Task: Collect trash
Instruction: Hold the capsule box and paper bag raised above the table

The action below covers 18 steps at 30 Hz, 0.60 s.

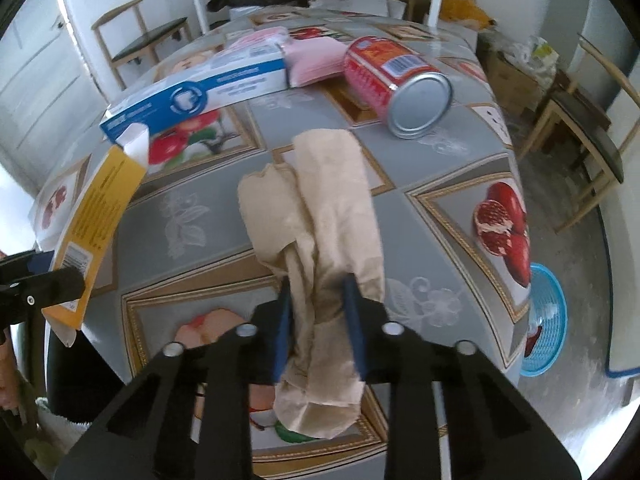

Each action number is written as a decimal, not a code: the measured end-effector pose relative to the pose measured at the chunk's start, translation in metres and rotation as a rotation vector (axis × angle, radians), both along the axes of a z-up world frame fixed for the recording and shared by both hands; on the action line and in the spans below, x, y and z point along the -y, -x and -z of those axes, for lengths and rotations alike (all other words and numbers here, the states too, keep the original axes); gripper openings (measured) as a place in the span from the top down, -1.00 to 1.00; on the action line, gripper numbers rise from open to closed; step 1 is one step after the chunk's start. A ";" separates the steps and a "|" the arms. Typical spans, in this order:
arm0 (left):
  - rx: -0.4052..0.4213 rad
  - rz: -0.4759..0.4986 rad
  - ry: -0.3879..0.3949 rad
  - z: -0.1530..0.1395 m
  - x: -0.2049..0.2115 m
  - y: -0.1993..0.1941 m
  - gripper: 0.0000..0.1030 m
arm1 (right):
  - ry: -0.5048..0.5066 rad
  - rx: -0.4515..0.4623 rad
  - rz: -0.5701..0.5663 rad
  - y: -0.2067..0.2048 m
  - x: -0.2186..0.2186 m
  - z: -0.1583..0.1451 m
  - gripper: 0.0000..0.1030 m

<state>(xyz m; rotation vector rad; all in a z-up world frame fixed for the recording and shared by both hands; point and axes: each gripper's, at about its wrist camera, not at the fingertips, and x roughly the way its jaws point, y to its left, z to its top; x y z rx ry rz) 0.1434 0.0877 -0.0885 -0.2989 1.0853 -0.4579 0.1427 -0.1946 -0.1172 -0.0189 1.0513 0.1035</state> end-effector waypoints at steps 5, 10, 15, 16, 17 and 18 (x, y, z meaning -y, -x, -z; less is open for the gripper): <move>-0.022 -0.023 0.012 -0.002 -0.003 -0.007 -0.42 | -0.021 0.009 0.013 -0.001 0.005 0.002 0.73; -0.013 -0.034 -0.026 -0.006 0.003 -0.020 -0.53 | -0.032 0.020 0.010 0.001 0.006 0.002 0.73; 0.001 0.003 -0.135 -0.009 0.023 -0.038 -0.54 | -0.043 0.026 0.004 0.003 0.008 0.002 0.73; 0.003 0.014 -0.156 -0.009 0.026 -0.042 -0.54 | -0.043 0.028 0.002 0.003 0.008 0.002 0.73; 0.000 0.033 -0.187 -0.008 0.031 -0.046 -0.54 | -0.044 0.029 0.000 0.003 0.008 0.002 0.73; -0.003 0.049 -0.202 -0.008 0.034 -0.050 -0.54 | -0.045 0.032 -0.002 0.003 0.008 0.002 0.73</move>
